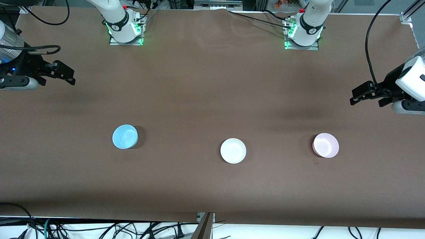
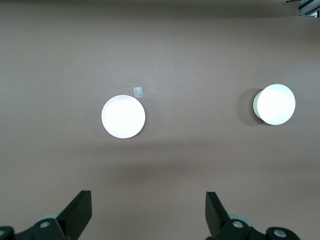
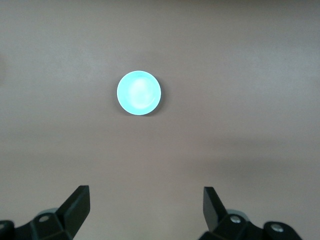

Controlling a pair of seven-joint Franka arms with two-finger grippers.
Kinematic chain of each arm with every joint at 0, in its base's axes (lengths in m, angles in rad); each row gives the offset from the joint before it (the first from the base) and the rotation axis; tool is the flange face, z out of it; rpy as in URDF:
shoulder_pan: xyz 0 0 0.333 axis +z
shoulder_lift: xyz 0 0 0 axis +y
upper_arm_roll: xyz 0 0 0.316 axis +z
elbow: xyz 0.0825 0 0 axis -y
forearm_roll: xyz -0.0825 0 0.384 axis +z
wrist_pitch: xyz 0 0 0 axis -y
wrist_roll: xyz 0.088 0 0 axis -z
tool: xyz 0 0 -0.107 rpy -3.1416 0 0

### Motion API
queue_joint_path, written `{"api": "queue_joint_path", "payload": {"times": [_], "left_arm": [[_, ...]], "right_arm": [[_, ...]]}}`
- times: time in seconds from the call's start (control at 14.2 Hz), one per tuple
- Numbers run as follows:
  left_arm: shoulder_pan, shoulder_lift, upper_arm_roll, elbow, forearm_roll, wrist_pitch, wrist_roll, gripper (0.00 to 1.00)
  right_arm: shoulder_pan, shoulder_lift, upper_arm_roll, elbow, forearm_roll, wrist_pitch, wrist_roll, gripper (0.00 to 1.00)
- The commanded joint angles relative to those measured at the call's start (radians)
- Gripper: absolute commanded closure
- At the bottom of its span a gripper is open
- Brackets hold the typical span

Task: Stack pink and blue bowls on white bowl
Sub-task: 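Move the left gripper down over the pink bowl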

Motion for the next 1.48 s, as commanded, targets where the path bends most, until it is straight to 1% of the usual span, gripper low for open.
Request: {"api": "queue_joint_path", "payload": {"times": [0.0,0.21,0.35,0.57,0.78,0.85,0.92,0.99,1.06,1.2,1.27,1.41], "left_arm": [[-0.009,0.019,-0.007,0.028,0.035,0.008,0.018,0.00],[-0.009,0.047,-0.007,0.027,0.053,0.016,0.018,0.00],[-0.011,0.083,-0.007,0.018,0.122,0.040,0.009,0.00],[-0.009,0.183,-0.007,0.012,0.205,0.094,0.009,0.00],[-0.009,0.290,-0.001,0.008,0.315,0.157,0.008,0.00],[-0.009,0.322,0.010,-0.016,0.352,0.216,0.005,0.00],[-0.008,0.344,0.042,-0.053,0.389,0.300,-0.003,0.00],[-0.011,0.364,0.076,-0.092,0.398,0.391,-0.021,0.00],[-0.011,0.381,0.103,-0.120,0.400,0.451,-0.047,0.00],[-0.014,0.395,0.143,-0.171,0.403,0.483,-0.064,0.00],[-0.017,0.404,0.169,-0.200,0.405,0.520,-0.066,0.00],[-0.015,0.409,0.214,-0.316,0.461,0.674,-0.087,0.00]], "right_arm": [[0.001,0.002,0.002,0.010,0.002,-0.004,-0.013,0.00],[0.001,0.000,0.001,0.007,0.008,-0.013,-0.013,0.00],[0.000,0.000,0.001,0.004,0.008,-0.015,-0.013,0.00],[0.000,0.002,-0.001,0.004,0.009,-0.016,-0.013,0.00],[0.000,0.000,-0.003,0.004,0.009,-0.015,-0.013,0.00],[0.000,0.002,-0.003,0.004,0.009,-0.015,-0.013,0.00],[0.000,0.000,-0.003,0.004,0.009,-0.016,-0.013,0.00],[0.000,0.000,-0.003,0.004,0.009,-0.016,-0.013,0.00],[-0.002,0.000,-0.003,0.004,0.009,-0.016,-0.013,0.00],[-0.002,0.000,-0.004,0.004,0.009,-0.016,-0.013,0.00],[-0.002,0.002,-0.004,0.004,0.009,-0.016,-0.013,0.00],[-0.002,0.002,-0.004,0.004,0.009,-0.016,-0.013,0.00]]}}
